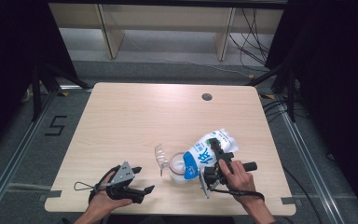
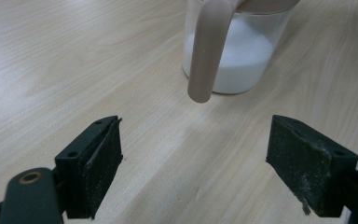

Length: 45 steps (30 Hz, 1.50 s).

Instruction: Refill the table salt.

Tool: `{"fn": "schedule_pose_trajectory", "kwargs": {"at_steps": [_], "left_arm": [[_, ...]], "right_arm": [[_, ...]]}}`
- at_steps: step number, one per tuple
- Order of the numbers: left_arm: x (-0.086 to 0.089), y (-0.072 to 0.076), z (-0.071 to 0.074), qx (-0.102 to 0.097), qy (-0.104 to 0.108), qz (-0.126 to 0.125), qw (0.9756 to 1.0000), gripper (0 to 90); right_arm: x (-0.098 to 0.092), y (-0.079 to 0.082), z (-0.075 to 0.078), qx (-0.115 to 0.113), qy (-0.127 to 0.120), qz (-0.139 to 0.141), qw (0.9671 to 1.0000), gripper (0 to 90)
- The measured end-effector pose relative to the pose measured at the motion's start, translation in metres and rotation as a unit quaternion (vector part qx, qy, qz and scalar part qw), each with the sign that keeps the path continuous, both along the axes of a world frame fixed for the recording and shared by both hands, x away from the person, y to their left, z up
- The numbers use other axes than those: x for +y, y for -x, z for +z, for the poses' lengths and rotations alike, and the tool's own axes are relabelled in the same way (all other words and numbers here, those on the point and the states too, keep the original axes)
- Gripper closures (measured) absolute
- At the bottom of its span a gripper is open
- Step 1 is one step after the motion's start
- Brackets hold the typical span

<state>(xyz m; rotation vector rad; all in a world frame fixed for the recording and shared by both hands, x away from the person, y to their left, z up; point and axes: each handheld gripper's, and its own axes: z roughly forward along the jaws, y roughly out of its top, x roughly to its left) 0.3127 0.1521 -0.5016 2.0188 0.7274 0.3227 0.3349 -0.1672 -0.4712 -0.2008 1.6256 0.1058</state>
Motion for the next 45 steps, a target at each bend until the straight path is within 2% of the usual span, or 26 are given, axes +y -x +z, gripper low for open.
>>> {"fn": "schedule_pose_trajectory", "kwargs": {"at_steps": [1, 7, 9, 13, 16, 17, 19, 20, 22, 25, 26, 27, 28, 30, 33, 34, 35, 39, 40, 44, 45], "left_arm": [[0.0001, 0.0000, 0.0001, 0.000, -0.001, 0.000, 1.0000, 17.4], [0.0003, 0.0001, 0.0002, 0.000, -0.001, 0.000, 1.0000, 17.3], [-0.0002, 0.0003, 0.0000, 0.001, 0.003, 0.001, 1.0000, 17.3], [0.0003, 0.0001, 0.0002, 0.000, 0.000, 0.000, 1.0000, 17.3], [0.0003, 0.0001, 0.0002, 0.000, -0.001, 0.000, 1.0000, 17.4], [-0.0004, 0.0004, 0.0000, 0.001, 0.004, 0.001, 1.0000, 17.4], [0.0004, 0.0001, 0.0003, 0.000, -0.001, 0.000, 1.0000, 17.4], [0.0002, 0.0002, 0.0002, 0.001, 0.001, 0.001, 1.0000, 17.3], [-0.0003, 0.0004, 0.0000, 0.001, 0.004, 0.002, 1.0000, 17.4], [-0.0004, 0.0004, -0.0001, 0.000, 0.004, 0.002, 1.0000, 17.3], [0.0004, 0.0001, 0.0003, 0.001, -0.001, 0.000, 1.0000, 17.4], [-0.0002, 0.0003, 0.0001, 0.001, 0.004, 0.001, 1.0000, 17.3], [-0.0002, 0.0004, 0.0000, 0.001, 0.004, 0.002, 1.0000, 17.3], [-0.0002, 0.0005, 0.0003, 0.001, 0.001, 0.003, 1.0000, 17.4], [-0.0003, 0.0008, 0.0002, 0.003, 0.003, 0.004, 1.0000, 17.4], [-0.0006, 0.0012, 0.0000, 0.007, 0.005, 0.007, 0.9999, 17.3], [0.0000, 0.0005, 0.0004, 0.001, 0.001, 0.002, 1.0000, 17.4], [-0.0002, 0.0004, 0.0001, 0.001, 0.004, 0.002, 1.0000, 17.3], [-0.0005, 0.0010, 0.0000, 0.005, 0.005, 0.006, 1.0000, 17.3], [-0.0002, 0.0004, 0.0000, 0.001, 0.005, 0.003, 1.0000, 17.3], [-0.0001, 0.0004, 0.0002, 0.002, 0.004, 0.001, 1.0000, 17.3]], "right_arm": [[0.0008, -0.0010, 0.0030, -0.008, 0.021, 0.010, 0.9997, 74.2], [0.0005, -0.0007, 0.0023, -0.005, 0.013, 0.007, 0.9999, 74.3], [0.0007, 0.0010, 0.0030, 0.002, 0.016, -0.006, 0.9998, 74.3], [0.0003, -0.0009, 0.0027, -0.003, 0.015, 0.009, 0.9999, 74.4], [0.0008, 0.0009, 0.0033, 0.003, 0.016, -0.004, 0.9999, 74.5], [0.0005, -0.0012, 0.0023, -0.005, 0.010, 0.010, 0.9999, 74.5], [0.0007, -0.0005, 0.0015, -0.001, 0.001, 0.005, 1.0000, 74.5], [0.0005, -0.0008, 0.0023, -0.003, 0.008, 0.008, 0.9999, 74.5], [0.0009, 0.0015, 0.0028, 0.006, 0.007, -0.008, 0.9999, 74.6], [0.0007, 0.0007, 0.0029, 0.004, 0.009, -0.003, 0.9999, 74.6], [0.0008, 0.0009, 0.0027, 0.006, 0.005, -0.005, 1.0000, 74.7], [-0.0002, 0.0016, -0.0012, 0.016, -0.022, -0.014, 0.9995, 74.7], [-0.0003, 0.0007, -0.0005, 0.012, -0.013, -0.008, 0.9998, 74.7], [0.0000, 0.0017, -0.0013, 0.016, -0.023, -0.014, 0.9995, 74.8], [-0.0002, 0.0009, -0.0006, 0.015, -0.017, -0.008, 0.9997, 74.8], [0.0000, 0.0014, -0.0012, 0.018, -0.025, -0.012, 0.9995, 74.8], [-0.0002, 0.0010, -0.0007, 0.018, -0.022, -0.010, 0.9995, 74.8], [-0.0005, 0.0006, -0.0001, 0.021, -0.026, -0.008, 0.9994, 75.1], [-0.0005, -0.0006, 0.0001, 0.016, -0.027, 0.001, 0.9995, 75.2], [-0.0005, -0.0004, 0.0008, 0.016, -0.025, 0.000, 0.9996, 76.3], [-0.0004, 0.0015, 0.0009, 0.023, -0.028, -0.014, 0.9992, 76.5]]}}
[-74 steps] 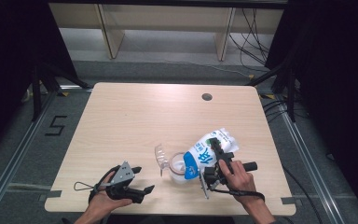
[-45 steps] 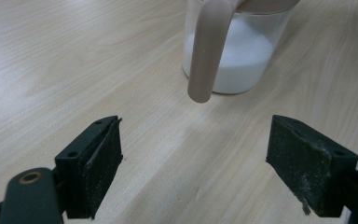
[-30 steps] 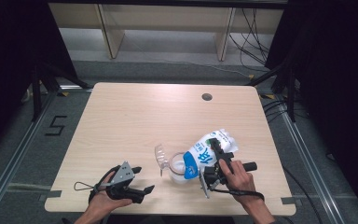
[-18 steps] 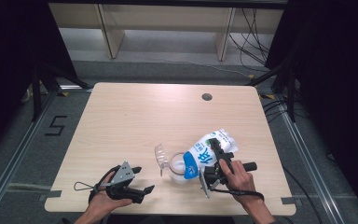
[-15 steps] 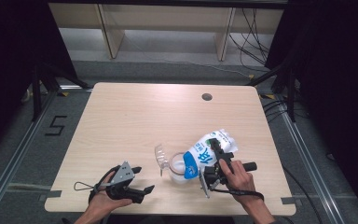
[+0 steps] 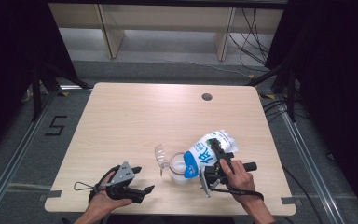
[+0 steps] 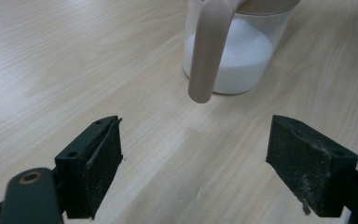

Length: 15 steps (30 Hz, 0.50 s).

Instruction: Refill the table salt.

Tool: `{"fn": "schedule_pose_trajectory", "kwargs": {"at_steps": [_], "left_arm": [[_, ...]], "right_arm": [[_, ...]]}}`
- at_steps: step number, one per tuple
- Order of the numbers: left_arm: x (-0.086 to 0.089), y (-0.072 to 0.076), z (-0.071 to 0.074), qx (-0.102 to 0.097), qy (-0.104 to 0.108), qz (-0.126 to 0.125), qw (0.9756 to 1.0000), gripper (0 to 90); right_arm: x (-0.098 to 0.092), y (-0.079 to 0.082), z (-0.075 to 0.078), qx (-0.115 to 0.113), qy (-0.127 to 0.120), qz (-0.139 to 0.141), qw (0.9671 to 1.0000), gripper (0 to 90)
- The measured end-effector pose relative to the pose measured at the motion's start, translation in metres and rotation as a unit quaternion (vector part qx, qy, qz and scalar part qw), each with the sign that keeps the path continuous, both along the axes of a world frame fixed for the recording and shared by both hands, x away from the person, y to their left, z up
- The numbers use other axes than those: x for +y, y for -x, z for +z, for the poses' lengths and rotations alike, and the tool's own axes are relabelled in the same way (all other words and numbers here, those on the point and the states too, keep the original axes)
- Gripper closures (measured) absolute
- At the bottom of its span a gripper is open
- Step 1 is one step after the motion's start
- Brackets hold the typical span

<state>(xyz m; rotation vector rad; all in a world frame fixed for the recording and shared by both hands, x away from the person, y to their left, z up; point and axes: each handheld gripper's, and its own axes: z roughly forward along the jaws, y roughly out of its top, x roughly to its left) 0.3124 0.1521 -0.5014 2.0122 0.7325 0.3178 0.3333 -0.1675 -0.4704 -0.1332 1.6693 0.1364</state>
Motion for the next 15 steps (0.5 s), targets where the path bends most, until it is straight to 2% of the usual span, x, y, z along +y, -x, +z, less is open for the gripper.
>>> {"fn": "schedule_pose_trajectory", "kwargs": {"at_steps": [3, 4, 5, 6, 8, 10, 11, 12, 13, 15], "left_arm": [[-0.0002, 0.0005, 0.0002, -0.001, -0.001, 0.002, 1.0000, 17.4], [-0.0005, 0.0007, -0.0002, 0.003, 0.002, 0.005, 1.0000, 17.4], [-0.0001, 0.0001, -0.0001, 0.000, 0.000, 0.000, 1.0000, 17.4], [-0.0001, -0.0001, -0.0001, -0.001, 0.000, 0.000, 1.0000, 17.4], [0.0000, -0.0001, -0.0001, -0.001, -0.001, -0.001, 1.0000, 17.3], [-0.0002, -0.0001, -0.0002, -0.001, 0.000, -0.001, 1.0000, 17.3], [0.0003, -0.0003, 0.0000, -0.001, -0.004, -0.002, 1.0000, 17.4], [0.0003, -0.0003, 0.0000, -0.001, -0.004, -0.002, 1.0000, 17.4], [0.0003, -0.0003, 0.0000, -0.002, -0.004, -0.002, 1.0000, 17.4], [0.0001, -0.0002, -0.0001, -0.002, -0.004, -0.002, 1.0000, 17.3]], "right_arm": [[-0.0003, 0.0003, -0.0010, 0.000, -0.009, 0.002, 1.0000, 77.7], [0.0000, -0.0002, 0.0009, -0.004, 0.002, 0.009, 1.0000, 78.7], [0.0007, -0.0006, 0.0040, -0.012, 0.024, 0.017, 0.9995, 79.6], [0.0008, -0.0003, 0.0044, -0.009, 0.026, 0.015, 0.9995, 80.3], [0.0004, -0.0004, 0.0033, -0.008, 0.015, 0.016, 0.9997, 81.3], [0.0001, 0.0002, 0.0044, -0.010, 0.021, 0.015, 0.9996, 81.9], [-0.0008, 0.0004, 0.0007, 0.001, -0.003, 0.009, 1.0000, 82.1], [-0.0007, 0.0008, 0.0001, 0.005, -0.007, 0.005, 0.9999, 82.5], [-0.0012, -0.0012, -0.0012, 0.000, -0.016, 0.019, 0.9997, 82.7], [-0.0012, -0.0004, 0.0020, 0.008, -0.008, 0.013, 0.9998, 82.9]]}}
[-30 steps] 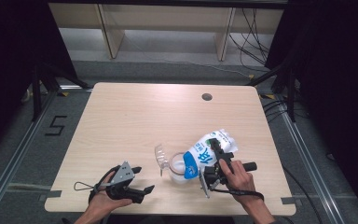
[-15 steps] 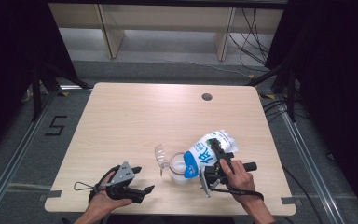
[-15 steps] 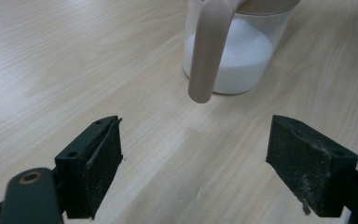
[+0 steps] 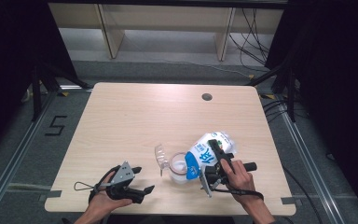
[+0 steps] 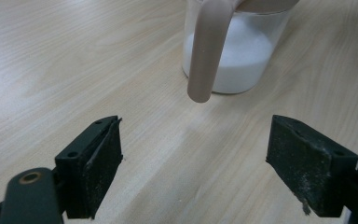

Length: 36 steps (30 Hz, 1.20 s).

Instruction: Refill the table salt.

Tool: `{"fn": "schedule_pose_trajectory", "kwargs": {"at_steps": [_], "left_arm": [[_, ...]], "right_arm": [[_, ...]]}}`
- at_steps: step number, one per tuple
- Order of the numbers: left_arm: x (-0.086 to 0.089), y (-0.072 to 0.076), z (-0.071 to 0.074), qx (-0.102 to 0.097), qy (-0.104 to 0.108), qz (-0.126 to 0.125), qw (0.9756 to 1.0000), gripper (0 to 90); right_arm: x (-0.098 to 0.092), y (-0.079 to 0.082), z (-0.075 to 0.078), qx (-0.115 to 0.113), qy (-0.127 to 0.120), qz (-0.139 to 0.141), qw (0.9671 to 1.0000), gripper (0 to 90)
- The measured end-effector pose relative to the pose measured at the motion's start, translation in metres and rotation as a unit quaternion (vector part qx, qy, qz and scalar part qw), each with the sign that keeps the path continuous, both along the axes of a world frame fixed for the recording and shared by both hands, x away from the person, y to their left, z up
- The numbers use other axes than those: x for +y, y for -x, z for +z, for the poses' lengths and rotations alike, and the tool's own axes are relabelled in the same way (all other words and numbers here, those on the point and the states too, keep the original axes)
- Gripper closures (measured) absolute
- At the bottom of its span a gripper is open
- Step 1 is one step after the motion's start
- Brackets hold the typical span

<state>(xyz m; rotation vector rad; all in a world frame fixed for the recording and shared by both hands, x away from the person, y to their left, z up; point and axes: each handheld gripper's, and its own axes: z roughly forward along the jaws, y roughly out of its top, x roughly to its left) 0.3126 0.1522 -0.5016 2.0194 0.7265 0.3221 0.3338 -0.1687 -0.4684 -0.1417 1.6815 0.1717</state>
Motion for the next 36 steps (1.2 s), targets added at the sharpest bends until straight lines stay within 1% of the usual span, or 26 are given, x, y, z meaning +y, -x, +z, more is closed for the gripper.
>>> {"fn": "schedule_pose_trajectory", "kwargs": {"at_steps": [1, 2, 5, 6, 8, 10, 12, 13, 15, 16, 17, 18, 19, 20, 21, 22, 23, 25, 26, 27, 28, 30, 32, 34, 35, 36], "left_arm": [[-0.0001, -0.0001, -0.0001, 0.000, 0.000, 0.000, 1.0000, 17.3], [0.0000, -0.0001, 0.0000, 0.001, 0.000, 0.000, 1.0000, 17.3], [-0.0009, -0.0002, -0.0012, -0.003, 0.004, 0.002, 1.0000, 17.4], [-0.0010, -0.0001, -0.0009, -0.002, 0.002, 0.003, 1.0000, 17.3], [-0.0009, 0.0003, -0.0007, -0.002, 0.000, 0.004, 1.0000, 17.4], [-0.0010, -0.0002, -0.0012, -0.003, 0.004, 0.004, 1.0000, 17.3], [-0.0008, -0.0002, -0.0011, -0.004, 0.004, 0.003, 1.0000, 17.4], [-0.0005, -0.0002, -0.0007, -0.002, 0.002, 0.001, 1.0000, 17.4], [0.0000, -0.0002, -0.0002, 0.001, 0.000, 0.000, 1.0000, 17.4], [0.0001, -0.0003, -0.0002, 0.000, -0.001, 0.000, 1.0000, 17.4], [-0.0008, -0.0002, -0.0010, -0.004, 0.003, 0.005, 1.0000, 17.4], [0.0003, -0.0004, 0.0000, 0.001, -0.002, -0.001, 1.0000, 17.3], [0.0001, -0.0003, -0.0001, 0.000, 0.000, 0.000, 1.0000, 17.4], [0.0001, -0.0003, 0.0000, 0.000, 0.000, 0.000, 1.0000, 17.4], [0.0002, -0.0003, 0.0000, 0.000, -0.001, 0.000, 1.0000, 17.3], [0.0003, -0.0004, 0.0000, 0.000, -0.002, 0.000, 1.0000, 17.4], [0.0002, -0.0005, -0.0002, -0.001, 0.001, 0.000, 1.0000, 17.4], [0.0004, -0.0003, 0.0002, 0.000, -0.001, -0.001, 1.0000, 17.4], [0.0003, -0.0003, 0.0000, 0.000, -0.001, 0.000, 1.0000, 17.4], [0.0003, -0.0003, 0.0001, 0.000, -0.001, 0.000, 1.0000, 17.3], [0.0004, -0.0003, 0.0002, 0.000, 0.000, -0.001, 1.0000, 17.3], [0.0004, -0.0002, 0.0001, 0.000, -0.001, -0.001, 1.0000, 17.3], [0.0005, -0.0002, 0.0002, 0.001, -0.001, -0.001, 1.0000, 17.3], [0.0005, -0.0004, 0.0000, 0.000, 0.001, -0.001, 1.0000, 17.4], [0.0005, -0.0003, 0.0002, 0.001, 0.000, 0.000, 1.0000, 17.3], [0.0004, -0.0002, 0.0002, 0.000, 0.000, 0.000, 1.0000, 17.4]], "right_arm": [[0.0002, 0.0004, -0.0004, 0.003, -0.004, -0.003, 1.0000, 82.9], [0.0002, 0.0005, 0.0000, 0.005, -0.001, -0.005, 1.0000, 83.0], [0.0005, -0.0008, 0.0002, 0.011, -0.009, 0.004, 0.9999, 83.5], [0.0015, -0.0007, 0.0008, 0.015, -0.014, 0.001, 0.9998, 83.6], [0.0018, -0.0006, 0.0017, 0.022, -0.015, -0.003, 0.9996, 83.6], [0.0027, -0.0010, 0.0028, 0.026, -0.022, 0.003, 0.9994, 83.7], [0.0038, -0.0001, 0.0014, 0.037, -0.036, -0.007, 0.9986, 83.9], [0.0042, -0.0003, 0.0021, 0.054, -0.046, -0.011, 0.9975, 83.9], [0.0035, -0.0015, 0.0045, 0.059, -0.050, -0.005, 0.9970, 84.0], [0.0032, -0.0010, 0.0036, 0.061, -0.064, -0.012, 0.9960, 84.1], [0.0030, -0.0025, 0.0045, 0.070, -0.066, -0.005, 0.9953, 84.1], [0.0027, -0.0024, 0.0052, 0.073, -0.070, -0.007, 0.9948, 84.1], [0.0025, -0.0032, 0.0054, 0.078, -0.078, -0.004, 0.9939, 84.2], [0.0026, -0.0025, 0.0037, 0.082, -0.088, -0.010, 0.9927, 84.3], [0.0030, -0.0035, 0.0038, 0.085, -0.086, -0.006, 0.9926, 84.3], [0.0033, -0.0048, 0.0074, 0.086, -0.068, 0.003, 0.9939, 84.3], [0.0032, -0.0051, 0.0049, 0.099, -0.091, 0.004, 0.9909, 84.4], [0.0041, -0.0048, 0.0045, 0.105, -0.096, 0.000, 0.9898, 84.4], [0.0047, -0.0042, 0.0043, 0.113, -0.103, -0.008, 0.9882, 84.4], [0.0046, -0.0047, 0.0050, 0.114, -0.101, -0.007, 0.9883, 84.4], [0.0048, -0.0035, 0.0041, 0.125, -0.114, -0.017, 0.9854, 84.4], [0.0038, -0.0050, 0.0050, 0.136, -0.126, -0.020, 0.9826, 84.4], [0.0027, -0.0062, 0.0055, 0.152, -0.140, -0.023, 0.9781, 84.5], [0.0012, -0.0078, 0.0061, 0.161, -0.150, -0.024, 0.9752, 84.5], [0.0006, -0.0086, 0.0060, 0.170, -0.161, -0.024, 0.9720, 84.5], [0.0002, -0.0085, 0.0061, 0.174, -0.168, -0.026, 0.9700, 84.6]]}}
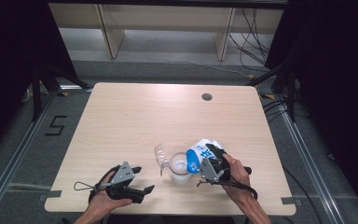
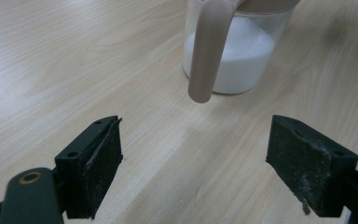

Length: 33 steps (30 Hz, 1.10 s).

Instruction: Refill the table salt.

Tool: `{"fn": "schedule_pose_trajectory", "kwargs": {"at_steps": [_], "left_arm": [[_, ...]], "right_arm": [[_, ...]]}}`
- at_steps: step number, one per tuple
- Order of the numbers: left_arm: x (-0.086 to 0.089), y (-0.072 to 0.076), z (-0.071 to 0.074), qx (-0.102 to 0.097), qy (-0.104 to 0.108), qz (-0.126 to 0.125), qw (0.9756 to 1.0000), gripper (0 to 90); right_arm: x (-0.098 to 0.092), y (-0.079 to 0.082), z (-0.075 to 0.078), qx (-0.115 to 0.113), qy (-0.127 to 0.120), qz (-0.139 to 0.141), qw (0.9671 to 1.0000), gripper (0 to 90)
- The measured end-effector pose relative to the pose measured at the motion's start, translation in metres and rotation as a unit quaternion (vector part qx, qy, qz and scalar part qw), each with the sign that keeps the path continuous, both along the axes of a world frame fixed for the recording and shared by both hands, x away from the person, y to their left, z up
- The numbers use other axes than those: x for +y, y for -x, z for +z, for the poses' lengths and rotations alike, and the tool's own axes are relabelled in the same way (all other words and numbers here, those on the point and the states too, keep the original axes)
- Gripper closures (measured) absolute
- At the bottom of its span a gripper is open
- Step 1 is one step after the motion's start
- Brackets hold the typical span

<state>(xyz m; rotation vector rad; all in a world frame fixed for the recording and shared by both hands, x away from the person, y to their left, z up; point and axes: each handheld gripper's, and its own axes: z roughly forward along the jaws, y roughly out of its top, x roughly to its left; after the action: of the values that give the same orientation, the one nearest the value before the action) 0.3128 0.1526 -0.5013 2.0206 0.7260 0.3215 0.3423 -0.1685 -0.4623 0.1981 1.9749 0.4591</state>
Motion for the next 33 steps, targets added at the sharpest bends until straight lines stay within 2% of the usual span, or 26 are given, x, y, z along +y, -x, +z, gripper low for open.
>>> {"fn": "schedule_pose_trajectory", "kwargs": {"at_steps": [6, 9, 10, 12, 13, 16, 17, 18, 21, 24, 25, 29, 30, 31, 32, 33], "left_arm": [[-0.001, 0.000, 0.000, 0.001, 0.004, 0.002, 1.0000, 17.3], [0.000, 0.000, 0.000, 0.000, 0.000, 0.000, 1.0000, 17.3], [-0.001, 0.000, 0.000, 0.001, 0.004, 0.001, 1.0000, 17.4], [-0.001, 0.000, 0.000, 0.001, 0.005, 0.002, 1.0000, 17.3], [-0.001, 0.000, 0.000, 0.000, 0.006, 0.002, 1.0000, 17.3], [-0.001, 0.000, 0.000, 0.000, 0.006, 0.002, 1.0000, 17.4], [-0.001, 0.000, 0.000, 0.001, 0.005, 0.002, 1.0000, 17.3], [-0.001, 0.000, 0.000, 0.001, 0.005, 0.002, 1.0000, 17.4], [0.000, 0.000, 0.000, 0.000, 0.006, 0.002, 1.0000, 17.3], [-0.001, 0.000, 0.000, 0.000, 0.006, 0.002, 1.0000, 17.4], [-0.001, 0.000, 0.000, 0.000, 0.006, 0.002, 1.0000, 17.4], [-0.001, 0.000, 0.000, 0.000, 0.006, 0.002, 1.0000, 17.3], [-0.001, 0.000, 0.000, 0.000, 0.007, 0.002, 1.0000, 17.3], [-0.001, 0.000, 0.000, 0.000, 0.006, 0.001, 1.0000, 17.3], [-0.001, 0.000, 0.000, 0.000, 0.006, 0.001, 1.0000, 17.4], [-0.001, 0.000, 0.000, 0.000, 0.006, 0.001, 1.0000, 17.4]], "right_arm": [[-0.004, -0.004, 0.002, 0.031, -0.041, -0.001, 0.9987, 84.7], [-0.005, -0.005, 0.002, 0.037, -0.053, 0.001, 0.9979, 84.7], [-0.006, -0.006, 0.002, 0.036, -0.050, 0.007, 0.9981, 84.7], [-0.006, -0.006, 0.002, 0.050, -0.068, 0.004, 0.9964, 84.8], [-0.007, -0.007, 0.001, 0.067, -0.082, 0.007, 0.9944, 84.8], [-0.011, -0.010, 0.003, 0.080, -0.106, 0.007, 0.9911, 84.9], [-0.012, -0.010, 0.003, 0.099, -0.123, 0.007, 0.9875, 85.0], [-0.014, -0.012, 0.003, 0.101, -0.131, 0.009, 0.9862, 85.0], [-0.018, -0.014, 0.003, 0.129, -0.170, 0.008, 0.9768, 85.2], [-0.023, -0.018, 0.003, 0.147, -0.200, 0.008, 0.9686, 85.5], [-0.025, -0.019, 0.003, 0.159, -0.216, 0.009, 0.9635, 85.6], [-0.031, -0.024, 0.001, 0.169, -0.242, 0.013, 0.9555, 85.8], [-0.033, -0.024, 0.001, 0.177, -0.250, 0.008, 0.9520, 85.9], [-0.034, -0.025, 0.001, 0.176, -0.251, 0.010, 0.9519, 85.9], [-0.035, -0.027, 0.001, 0.180, -0.260, 0.011, 0.9488, 86.0], [-0.037, -0.027, 0.000, 0.187, -0.271, 0.006, 0.9443, 85.9]]}}
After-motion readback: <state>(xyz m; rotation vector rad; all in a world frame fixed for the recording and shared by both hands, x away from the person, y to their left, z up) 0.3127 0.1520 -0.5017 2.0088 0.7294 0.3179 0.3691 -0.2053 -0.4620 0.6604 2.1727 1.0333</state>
